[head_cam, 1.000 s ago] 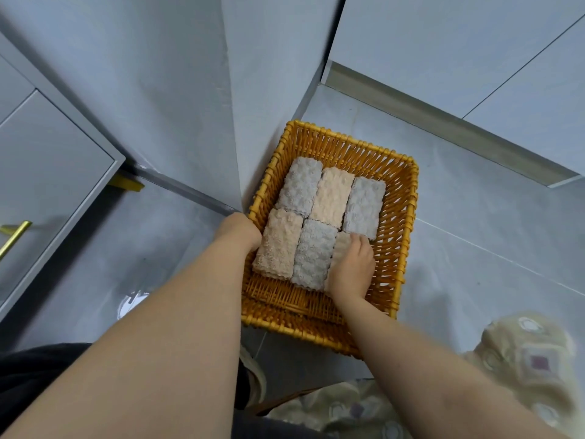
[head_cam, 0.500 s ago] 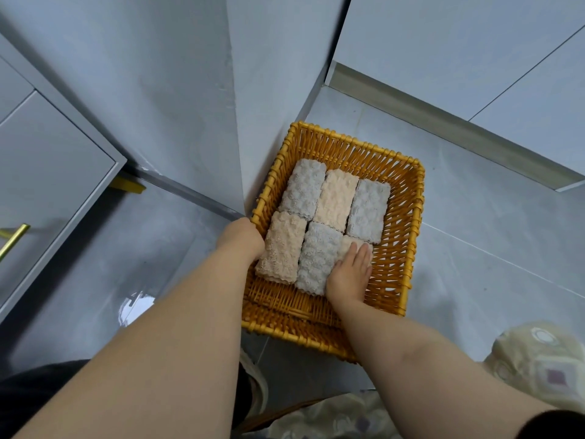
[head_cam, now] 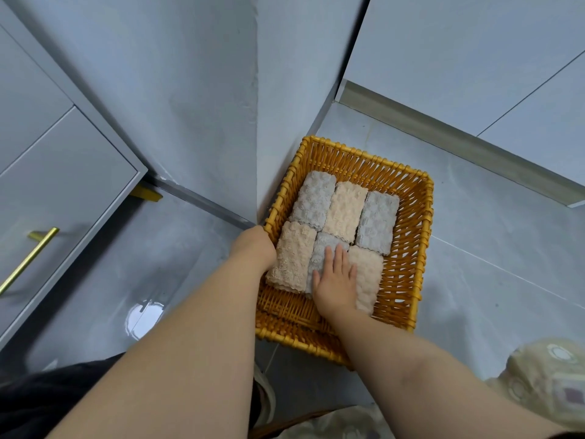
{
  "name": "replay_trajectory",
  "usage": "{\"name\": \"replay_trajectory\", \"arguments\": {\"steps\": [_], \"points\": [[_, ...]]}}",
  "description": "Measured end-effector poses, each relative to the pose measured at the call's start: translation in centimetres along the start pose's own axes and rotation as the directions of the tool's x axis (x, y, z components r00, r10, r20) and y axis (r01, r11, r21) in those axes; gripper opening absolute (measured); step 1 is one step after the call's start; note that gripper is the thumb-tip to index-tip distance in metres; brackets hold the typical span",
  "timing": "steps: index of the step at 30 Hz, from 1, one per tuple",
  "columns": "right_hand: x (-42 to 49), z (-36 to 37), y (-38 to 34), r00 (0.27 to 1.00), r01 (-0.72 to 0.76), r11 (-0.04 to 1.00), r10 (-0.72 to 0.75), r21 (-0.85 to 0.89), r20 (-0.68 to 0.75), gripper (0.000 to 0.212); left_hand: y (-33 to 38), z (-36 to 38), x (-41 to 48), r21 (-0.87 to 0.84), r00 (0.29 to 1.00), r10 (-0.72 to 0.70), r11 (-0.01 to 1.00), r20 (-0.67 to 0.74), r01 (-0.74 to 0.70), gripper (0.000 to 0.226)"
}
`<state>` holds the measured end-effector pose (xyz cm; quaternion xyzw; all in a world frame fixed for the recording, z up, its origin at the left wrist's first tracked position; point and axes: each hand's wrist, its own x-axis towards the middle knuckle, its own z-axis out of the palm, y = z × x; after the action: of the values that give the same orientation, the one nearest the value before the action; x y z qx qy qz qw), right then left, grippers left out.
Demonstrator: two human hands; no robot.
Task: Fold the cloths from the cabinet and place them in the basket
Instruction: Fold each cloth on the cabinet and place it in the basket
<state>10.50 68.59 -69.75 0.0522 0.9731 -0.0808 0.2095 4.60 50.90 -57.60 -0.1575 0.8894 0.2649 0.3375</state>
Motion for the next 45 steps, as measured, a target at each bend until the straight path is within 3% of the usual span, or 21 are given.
{"name": "replay_trajectory", "arguments": {"steps": [7,11,16,20,23,28,34,38,40,45], "points": [[1.0,0.1,-0.3,0.999,-0.03,0.999,0.031,-0.038,0.019,0.061,-0.1,-0.5,-0.3,0.0,0.998,0.058,0.998,-0.036,-0.058,0.003],[1.5,-0.7,-0.4,0.999,-0.039,0.998,0.04,-0.047,0.027,0.061,-0.2,-0.4,-0.3,-0.008,0.996,0.076,0.997,-0.05,-0.077,0.017],[0.3,-2.3,-1.4,0.991,0.075,0.996,-0.08,-0.047,-0.11,0.059,0.1,-0.7,-0.7,-0.026,0.996,0.064,0.997,-0.058,-0.066,0.012],[-0.6,-4.7,-3.3,0.975,0.108,0.994,-0.106,-0.004,-0.194,0.059,0.5,-2.1,-1.6,-0.033,0.995,0.063,0.997,-0.078,-0.065,0.024],[-0.8,-7.1,-5.3,0.95,0.179,0.984,-0.168,0.021,-0.263,0.058,0.3,-3.3,-2.1,-0.021,0.993,0.11,0.994,-0.029,-0.111,0.016],[-1.6,-13.0,-8.1,0.794,0.474,0.872,-0.362,0.123,-0.489,0.045,0.5,-6.9,-5.1,0.012,0.974,0.164,0.986,-0.156,-0.164,0.028],[-4.0,-19.2,-10.6,0.593,0.693,0.721,-0.57,0.001,-0.569,0.034,0.5,-13.1,-10.1,0.237,0.921,0.301,0.941,-0.248,-0.243,0.038],[-6.1,-22.2,-12.9,0.497,0.76,0.649,-0.613,-0.034,-0.614,0.032,-1.1,-17.8,-13.5,0.346,0.885,0.314,0.919,-0.344,-0.191,0.037],[-7.1,-23.6,-15.2,0.455,0.797,0.604,-0.633,-0.031,-0.626,0.033,-2.4,-20.1,-15.6,0.367,0.852,0.311,0.917,-0.42,-0.154,0.037],[-9.3,-27.7,-22.4,0.371,0.867,0.498,-0.668,-0.017,-0.645,0.036,-7.4,-24.7,-20.3,0.369,0.693,0.357,0.919,-0.627,-0.14,0.04]]}}
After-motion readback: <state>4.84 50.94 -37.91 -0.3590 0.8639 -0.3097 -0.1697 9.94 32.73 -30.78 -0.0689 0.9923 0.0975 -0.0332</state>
